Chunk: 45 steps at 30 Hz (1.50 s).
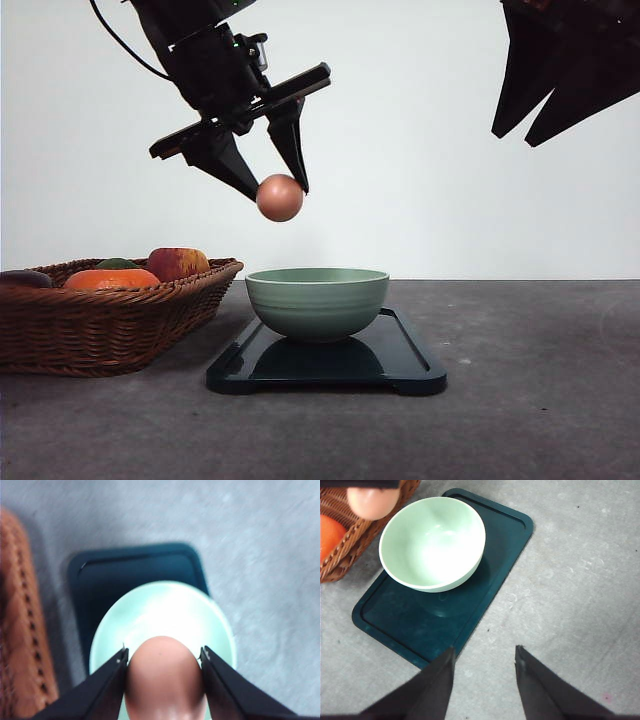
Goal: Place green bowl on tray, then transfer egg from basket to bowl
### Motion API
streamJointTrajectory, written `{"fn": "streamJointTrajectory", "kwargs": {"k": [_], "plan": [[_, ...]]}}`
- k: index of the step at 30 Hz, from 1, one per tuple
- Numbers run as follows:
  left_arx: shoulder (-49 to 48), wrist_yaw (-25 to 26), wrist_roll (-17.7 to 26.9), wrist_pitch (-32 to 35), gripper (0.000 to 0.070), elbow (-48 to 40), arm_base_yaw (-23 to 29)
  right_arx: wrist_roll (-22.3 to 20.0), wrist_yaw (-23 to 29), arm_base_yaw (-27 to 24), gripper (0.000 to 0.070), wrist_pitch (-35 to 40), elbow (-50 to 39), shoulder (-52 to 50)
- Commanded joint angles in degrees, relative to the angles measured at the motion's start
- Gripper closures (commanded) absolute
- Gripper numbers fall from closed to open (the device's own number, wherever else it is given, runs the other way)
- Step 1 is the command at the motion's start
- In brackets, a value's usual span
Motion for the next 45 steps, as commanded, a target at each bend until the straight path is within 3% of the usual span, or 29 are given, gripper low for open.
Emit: {"fn": "streamJointTrajectory", "kwargs": {"k": [1,45], "plan": [[0.6,0.3,-1.0,0.9,0.0512,1.2,-0.3,0.2,0.0,0.3,0.0462,0.2,0.6,0.5],[15.5,0.0,-0.1,8.3,0.0512,1.8,-2.6,0.2,0.2,0.3,0.0462,0.2,0.6,0.5]]}}
